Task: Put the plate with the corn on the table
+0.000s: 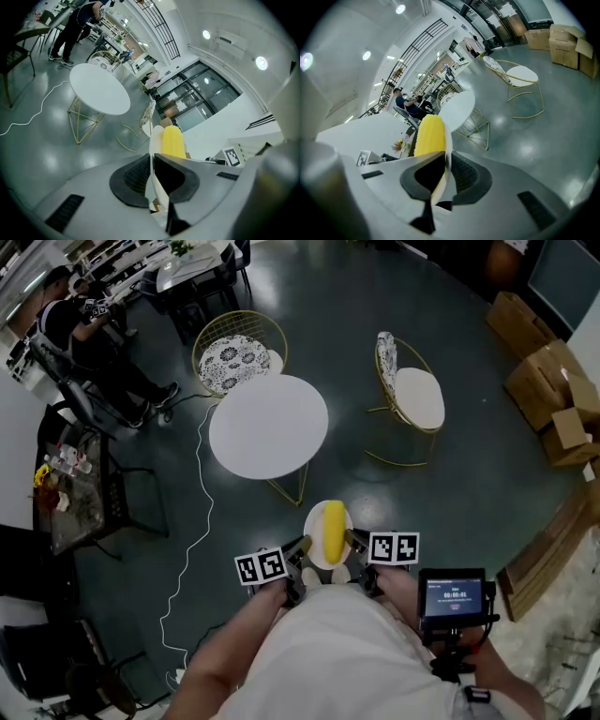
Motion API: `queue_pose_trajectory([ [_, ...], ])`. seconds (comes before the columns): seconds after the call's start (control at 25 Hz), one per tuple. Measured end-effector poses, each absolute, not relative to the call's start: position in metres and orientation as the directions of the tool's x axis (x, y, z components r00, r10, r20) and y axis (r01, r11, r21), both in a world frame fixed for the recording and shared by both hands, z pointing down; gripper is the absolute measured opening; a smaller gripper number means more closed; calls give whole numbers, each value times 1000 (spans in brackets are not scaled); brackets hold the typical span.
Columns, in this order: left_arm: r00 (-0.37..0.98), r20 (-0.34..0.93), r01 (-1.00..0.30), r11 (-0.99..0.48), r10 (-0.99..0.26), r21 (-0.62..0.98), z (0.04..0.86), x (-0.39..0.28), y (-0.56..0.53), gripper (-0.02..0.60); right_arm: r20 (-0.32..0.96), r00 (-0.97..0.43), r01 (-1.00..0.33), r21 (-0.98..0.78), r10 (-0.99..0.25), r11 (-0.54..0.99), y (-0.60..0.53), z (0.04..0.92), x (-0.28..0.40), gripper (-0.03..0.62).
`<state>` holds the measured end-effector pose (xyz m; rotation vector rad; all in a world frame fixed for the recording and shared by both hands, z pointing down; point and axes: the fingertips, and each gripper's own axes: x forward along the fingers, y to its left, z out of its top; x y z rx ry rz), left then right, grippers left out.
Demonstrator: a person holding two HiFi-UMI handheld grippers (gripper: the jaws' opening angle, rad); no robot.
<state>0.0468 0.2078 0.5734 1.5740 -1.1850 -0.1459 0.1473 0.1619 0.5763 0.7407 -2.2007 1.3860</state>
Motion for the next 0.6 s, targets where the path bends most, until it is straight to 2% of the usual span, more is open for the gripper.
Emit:
queue_pose_trajectory([
  [0.2,477,465,-598,113,-746,794,565,28,202,31,605,-771,-631,-681,-201,371,156,567,127,52],
  [0.6,496,473,-594,113,-728,796,566,30,202,31,610,-765,-641,-689,-206,340,159,567,130,52],
])
